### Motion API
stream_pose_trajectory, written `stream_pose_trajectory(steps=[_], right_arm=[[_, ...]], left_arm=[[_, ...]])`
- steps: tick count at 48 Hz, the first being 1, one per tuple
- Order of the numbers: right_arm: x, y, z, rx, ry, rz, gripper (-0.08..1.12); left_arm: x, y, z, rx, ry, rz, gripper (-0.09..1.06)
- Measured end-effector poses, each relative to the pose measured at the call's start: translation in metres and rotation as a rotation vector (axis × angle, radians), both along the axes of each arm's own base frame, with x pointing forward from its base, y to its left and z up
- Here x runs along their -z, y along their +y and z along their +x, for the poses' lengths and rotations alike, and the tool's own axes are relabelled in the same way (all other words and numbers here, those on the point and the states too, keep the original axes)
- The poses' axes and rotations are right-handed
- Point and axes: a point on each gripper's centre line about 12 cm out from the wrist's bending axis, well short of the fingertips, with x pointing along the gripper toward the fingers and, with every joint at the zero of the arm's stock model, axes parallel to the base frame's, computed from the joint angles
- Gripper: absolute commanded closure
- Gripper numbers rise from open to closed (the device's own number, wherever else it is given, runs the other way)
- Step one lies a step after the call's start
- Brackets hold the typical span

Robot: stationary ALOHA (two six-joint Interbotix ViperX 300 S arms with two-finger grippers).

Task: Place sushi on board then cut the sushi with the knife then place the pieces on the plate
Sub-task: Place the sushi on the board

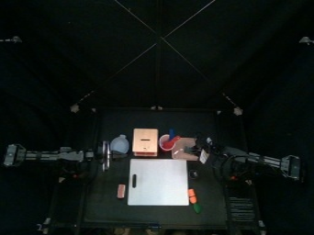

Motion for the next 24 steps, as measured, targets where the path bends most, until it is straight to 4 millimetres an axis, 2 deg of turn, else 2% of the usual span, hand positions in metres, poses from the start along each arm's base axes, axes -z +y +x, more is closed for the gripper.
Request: stream_pose_trajectory(steps=[6,9,16,24], right_arm=[[0.001,0.000,0.000,-0.004,0.010,-0.007,0.04],[0.003,-0.001,0.000,-0.006,0.020,-0.011,-0.01],[0.010,-0.004,0.001,-0.015,0.061,-0.025,0.00],[0.026,-0.008,0.004,-0.034,0.145,-0.035,0.00]], left_arm=[[0.000,0.000,0.000,-0.002,0.000,0.000,1.00],[0.001,0.000,0.000,-0.001,0.003,0.001,1.00],[0.001,0.000,0.000,-0.002,0.003,0.000,1.00],[0.001,0.000,0.000,-0.002,0.002,0.000,1.00]])
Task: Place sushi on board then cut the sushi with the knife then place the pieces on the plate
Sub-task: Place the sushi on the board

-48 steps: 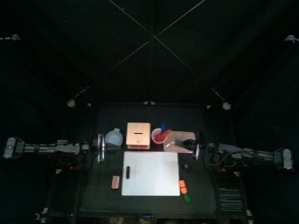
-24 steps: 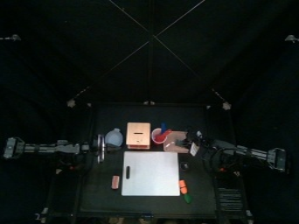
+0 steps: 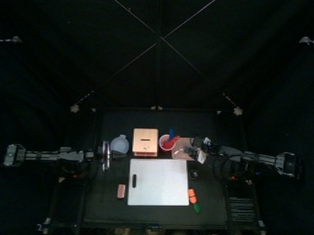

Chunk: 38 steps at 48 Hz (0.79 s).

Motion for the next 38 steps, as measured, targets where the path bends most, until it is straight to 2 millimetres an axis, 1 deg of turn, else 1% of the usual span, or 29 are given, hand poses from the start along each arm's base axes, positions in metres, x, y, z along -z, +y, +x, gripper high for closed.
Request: stream_pose_trajectory(steps=[13,30,38], right_arm=[[0.022,-0.009,0.002,0.027,0.090,0.031,0.01],[0.042,-0.016,0.010,0.034,0.141,0.054,0.01],[0.054,-0.018,0.013,0.037,0.182,0.073,0.01]], left_arm=[[0.000,0.000,0.000,0.000,0.000,0.002,1.00],[0.003,0.000,-0.001,-0.002,0.008,-0.001,1.00],[0.003,0.000,-0.001,-0.002,0.006,-0.001,1.00]])
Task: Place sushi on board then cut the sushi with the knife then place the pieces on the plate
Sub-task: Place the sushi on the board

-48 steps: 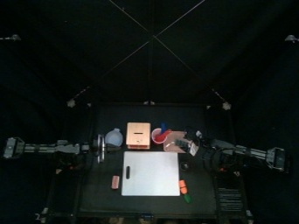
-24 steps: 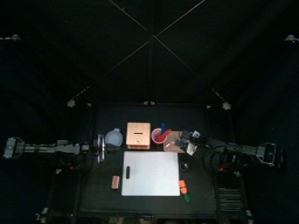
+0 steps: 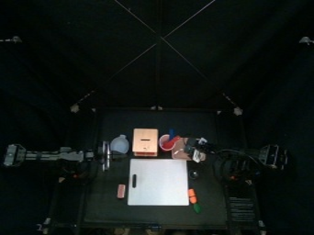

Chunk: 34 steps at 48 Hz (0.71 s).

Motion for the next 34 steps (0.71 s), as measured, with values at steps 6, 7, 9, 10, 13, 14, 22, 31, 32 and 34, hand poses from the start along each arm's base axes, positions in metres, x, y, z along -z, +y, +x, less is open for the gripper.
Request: stream_pose_trajectory(steps=[6,7,9,10,13,14,22,31,32,34], right_arm=[[0.0040,-0.0002,0.0003,0.000,0.015,0.007,0.01],[0.0044,-0.0005,0.0002,0.002,0.016,0.008,0.01],[0.0051,-0.0005,0.0001,0.002,0.019,0.010,0.01],[0.0055,-0.0008,0.0000,0.003,0.021,0.010,0.01],[0.0058,-0.0015,-0.0004,0.006,0.022,0.011,0.03],[0.0058,-0.0017,-0.0005,0.009,0.021,0.012,0.04],[0.0062,-0.0024,-0.0009,0.012,0.023,0.013,0.19],[0.0062,-0.0024,-0.0009,0.011,0.023,0.012,0.41],[0.0062,-0.0024,-0.0009,0.011,0.023,0.012,0.44],[0.0062,-0.0024,-0.0009,0.011,0.023,0.012,0.48]], left_arm=[[0.0003,0.0000,0.0002,0.000,0.002,0.000,1.00],[0.0003,0.0000,0.0002,0.000,0.002,0.000,1.00],[0.0009,0.0000,0.0000,0.000,0.003,0.000,1.00],[0.0009,0.0000,0.0000,0.000,0.003,0.000,1.00],[0.0006,-0.0003,-0.0002,0.002,0.002,0.000,1.00],[0.0009,0.0000,0.0000,0.000,0.003,0.000,1.00],[0.0009,0.0000,0.0000,0.000,0.003,0.000,1.00],[0.0009,-0.0003,0.0000,0.002,0.003,0.000,1.00],[0.0011,0.0000,0.0000,0.000,0.005,0.000,1.00],[0.0009,0.0000,0.0000,0.000,0.003,0.000,1.00]])
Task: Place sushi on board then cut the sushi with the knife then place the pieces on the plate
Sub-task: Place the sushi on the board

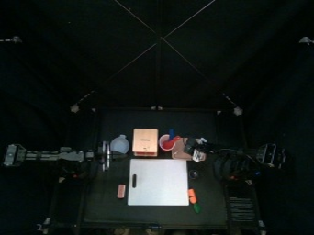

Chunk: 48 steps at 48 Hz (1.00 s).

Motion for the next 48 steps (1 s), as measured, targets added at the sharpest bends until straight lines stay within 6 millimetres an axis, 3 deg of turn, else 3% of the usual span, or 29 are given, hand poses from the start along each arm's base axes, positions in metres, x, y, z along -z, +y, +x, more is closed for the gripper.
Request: stream_pose_trajectory(steps=[4,24,48], right_arm=[[0.000,0.000,0.000,0.000,0.001,0.001,0.52],[-0.002,0.000,0.000,0.006,-0.009,0.000,0.52],[-0.069,0.009,-0.007,0.053,-0.180,0.004,0.52]], left_arm=[[0.000,0.000,0.000,0.000,-0.002,0.000,1.00],[0.000,0.000,0.000,-0.001,0.000,-0.001,1.00],[0.000,0.000,0.000,0.000,0.000,0.000,1.00]])
